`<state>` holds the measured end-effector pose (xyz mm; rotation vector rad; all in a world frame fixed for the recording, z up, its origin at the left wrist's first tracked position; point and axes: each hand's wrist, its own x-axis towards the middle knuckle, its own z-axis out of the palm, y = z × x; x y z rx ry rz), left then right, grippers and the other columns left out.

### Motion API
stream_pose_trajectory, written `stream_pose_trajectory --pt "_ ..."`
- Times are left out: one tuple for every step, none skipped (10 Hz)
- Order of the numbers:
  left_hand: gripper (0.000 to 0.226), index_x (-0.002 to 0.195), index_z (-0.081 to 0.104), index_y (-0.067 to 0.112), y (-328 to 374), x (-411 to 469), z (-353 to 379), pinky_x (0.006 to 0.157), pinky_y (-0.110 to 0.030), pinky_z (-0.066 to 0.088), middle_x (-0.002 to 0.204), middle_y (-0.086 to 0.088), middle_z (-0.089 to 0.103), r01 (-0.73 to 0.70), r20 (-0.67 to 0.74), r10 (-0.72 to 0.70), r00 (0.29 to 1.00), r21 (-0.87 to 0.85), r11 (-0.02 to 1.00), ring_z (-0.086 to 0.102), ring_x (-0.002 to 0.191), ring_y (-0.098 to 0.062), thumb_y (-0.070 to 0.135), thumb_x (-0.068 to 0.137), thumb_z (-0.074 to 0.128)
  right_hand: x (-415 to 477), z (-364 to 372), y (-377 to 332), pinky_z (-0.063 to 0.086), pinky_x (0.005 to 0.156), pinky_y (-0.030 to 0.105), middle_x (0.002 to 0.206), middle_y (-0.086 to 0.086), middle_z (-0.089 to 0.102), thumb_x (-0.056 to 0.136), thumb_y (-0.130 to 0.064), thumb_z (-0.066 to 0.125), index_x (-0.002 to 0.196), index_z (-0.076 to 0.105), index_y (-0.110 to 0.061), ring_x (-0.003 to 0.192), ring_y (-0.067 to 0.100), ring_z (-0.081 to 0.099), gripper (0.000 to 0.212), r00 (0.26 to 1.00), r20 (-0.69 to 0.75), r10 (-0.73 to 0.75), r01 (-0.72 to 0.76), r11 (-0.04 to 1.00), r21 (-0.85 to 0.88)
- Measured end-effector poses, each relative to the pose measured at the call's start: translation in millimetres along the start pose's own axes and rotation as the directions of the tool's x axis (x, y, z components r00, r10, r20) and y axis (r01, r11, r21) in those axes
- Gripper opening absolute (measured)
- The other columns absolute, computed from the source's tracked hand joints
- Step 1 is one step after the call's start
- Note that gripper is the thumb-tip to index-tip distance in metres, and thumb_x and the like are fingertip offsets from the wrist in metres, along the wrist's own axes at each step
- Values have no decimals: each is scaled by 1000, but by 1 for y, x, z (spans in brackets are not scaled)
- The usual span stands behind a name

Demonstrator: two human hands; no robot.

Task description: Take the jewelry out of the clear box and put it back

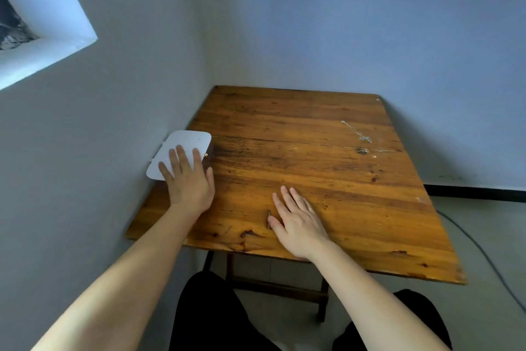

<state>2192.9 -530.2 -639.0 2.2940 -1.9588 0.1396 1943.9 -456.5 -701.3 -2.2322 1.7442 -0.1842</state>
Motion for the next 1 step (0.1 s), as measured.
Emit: stream_pose_trajectory --pt "64 158 7 20 15 -30 15 119 -55 -9 166 -17 -3 -212 -48 209 977 -62 975 -12 152 -32 50 102 15 2 -17 2 -4 119 35 168 -9 -3 99 -67 20 160 10 -32 153 11 -7 71 996 78 50 -68 965 255"
